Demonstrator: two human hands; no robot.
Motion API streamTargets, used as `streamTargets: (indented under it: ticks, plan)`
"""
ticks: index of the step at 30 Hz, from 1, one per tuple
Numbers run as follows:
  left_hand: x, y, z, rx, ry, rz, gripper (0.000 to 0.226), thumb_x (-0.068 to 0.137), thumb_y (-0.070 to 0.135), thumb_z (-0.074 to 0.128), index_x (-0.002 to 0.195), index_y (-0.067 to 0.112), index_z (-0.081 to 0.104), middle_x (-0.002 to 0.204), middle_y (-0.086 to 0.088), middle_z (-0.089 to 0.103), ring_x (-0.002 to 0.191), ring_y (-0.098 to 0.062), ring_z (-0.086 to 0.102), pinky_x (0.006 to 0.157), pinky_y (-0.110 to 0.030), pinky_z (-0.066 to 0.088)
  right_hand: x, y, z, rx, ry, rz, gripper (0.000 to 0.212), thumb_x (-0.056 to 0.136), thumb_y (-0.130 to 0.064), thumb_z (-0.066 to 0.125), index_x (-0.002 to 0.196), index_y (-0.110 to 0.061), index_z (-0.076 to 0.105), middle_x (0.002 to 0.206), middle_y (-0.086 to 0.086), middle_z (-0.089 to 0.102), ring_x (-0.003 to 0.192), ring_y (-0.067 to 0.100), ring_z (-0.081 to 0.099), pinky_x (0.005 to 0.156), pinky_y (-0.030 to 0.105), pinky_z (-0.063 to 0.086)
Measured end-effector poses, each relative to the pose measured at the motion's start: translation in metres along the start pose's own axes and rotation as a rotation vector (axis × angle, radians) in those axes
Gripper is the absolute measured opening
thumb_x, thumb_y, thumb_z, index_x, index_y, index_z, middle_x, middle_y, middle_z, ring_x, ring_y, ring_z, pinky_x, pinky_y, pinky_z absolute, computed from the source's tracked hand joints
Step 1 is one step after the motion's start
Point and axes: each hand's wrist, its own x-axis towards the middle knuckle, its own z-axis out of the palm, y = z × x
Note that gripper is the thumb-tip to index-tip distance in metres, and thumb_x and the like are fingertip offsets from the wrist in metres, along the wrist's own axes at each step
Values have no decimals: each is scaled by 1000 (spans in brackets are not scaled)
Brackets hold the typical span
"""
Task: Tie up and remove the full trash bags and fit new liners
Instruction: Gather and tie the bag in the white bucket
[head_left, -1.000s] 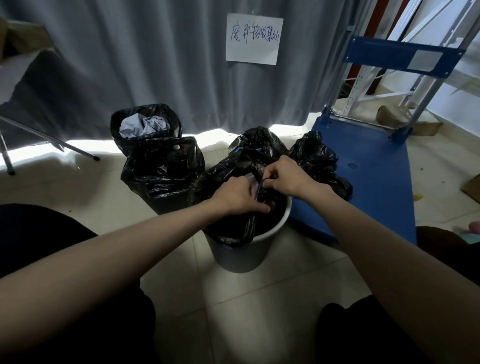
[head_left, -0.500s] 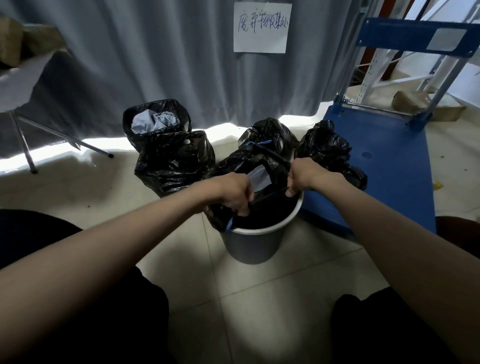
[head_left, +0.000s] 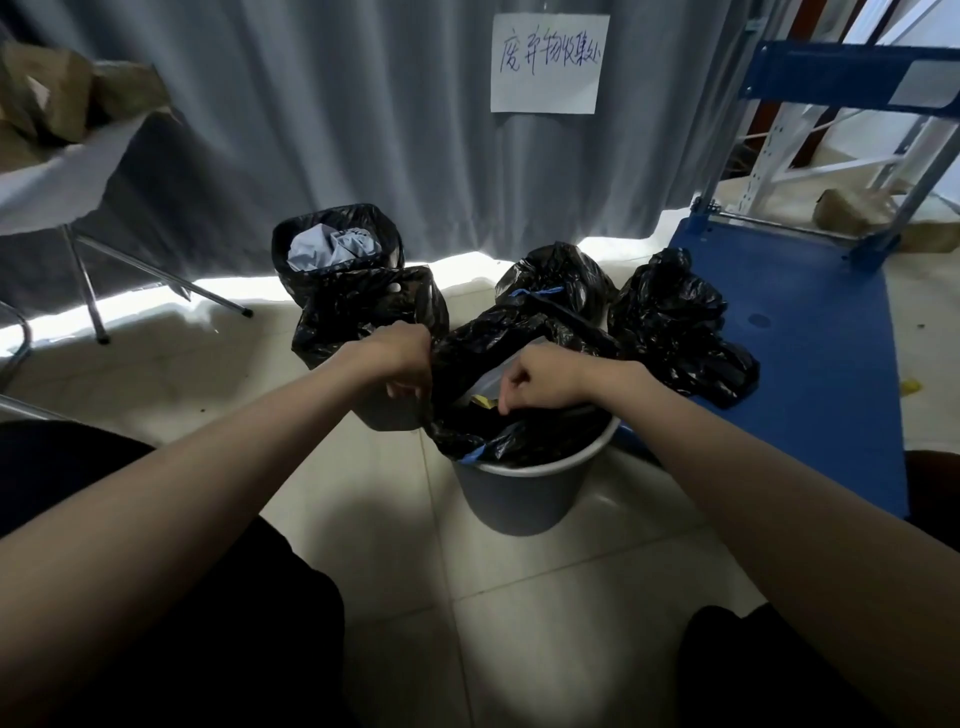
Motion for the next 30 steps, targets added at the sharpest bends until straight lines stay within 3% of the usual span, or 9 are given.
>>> streamTargets:
  ticks: [2,4,8,12,16,21,26,28,30]
  plan:
    - [3,-9,7,-18,-27,-45,14,82,10,70,69,7,66,62,-6,69,58,-19,70,55,-26,56,3,-5,8,2,-114,-32,12,86,-26,67,85,-22,79,94,-9,74,94,10,65,95,31,50]
    - [2,-13,14,-45,-25,-76,9,84,13,66,79,6,66,63,-6,68,56,-18,68,49,-24,52,3,-7,13,37,-216,-34,14,80,-35,75,82,-21,77,96,-4,75,99,16,67,98,37,51]
    - [4,-14,27,-232,-5,-107,29,89,14,65,103,5,42,86,-14,68,71,-24,67,56,-30,54,1,-11,15,40,-340,14,31,69,-52,82,83,-25,75,87,-7,73,92,16,67,88,33,52]
    - [6,-16,31,-370,27,-104,14,83,4,69,93,-3,63,93,-23,72,89,-34,71,82,-41,58,6,-14,18,73,-372,8,15,75,-32,83,77,-21,72,77,-4,68,74,11,59,75,31,47]
    - [7,-19,27,-361,91,-130,20,71,5,78,87,-3,67,83,-17,73,83,-30,72,79,-40,59,7,-16,18,38,-378,11,11,80,-24,79,74,-21,71,74,-4,67,70,10,59,75,27,49]
    - [9,-13,10,-382,319,-84,55,71,16,77,117,10,49,104,-12,63,98,-32,62,87,-41,52,12,-16,21,-16,-326,-1,10,88,-22,69,78,-24,71,78,-9,68,81,9,63,79,23,48]
    - [12,8,7,-516,399,96,36,77,15,71,110,13,56,84,-2,66,87,-21,63,84,-33,51,15,-16,21,-6,-340,10,17,81,-19,75,66,-23,70,60,-11,66,63,7,60,72,25,49]
    - [15,8,8,-427,491,78,33,81,16,67,111,11,57,101,-8,63,101,-27,59,89,-36,48,14,-15,20,-29,-333,1,16,82,-21,75,67,-24,71,65,-10,67,69,9,61,74,26,50]
    - [20,2,9,-193,496,-23,51,82,26,69,125,7,49,128,-17,49,119,-35,48,99,-43,43,14,-15,20,-54,-323,-8,16,84,-23,74,69,-26,70,72,-9,67,77,10,62,79,26,50]
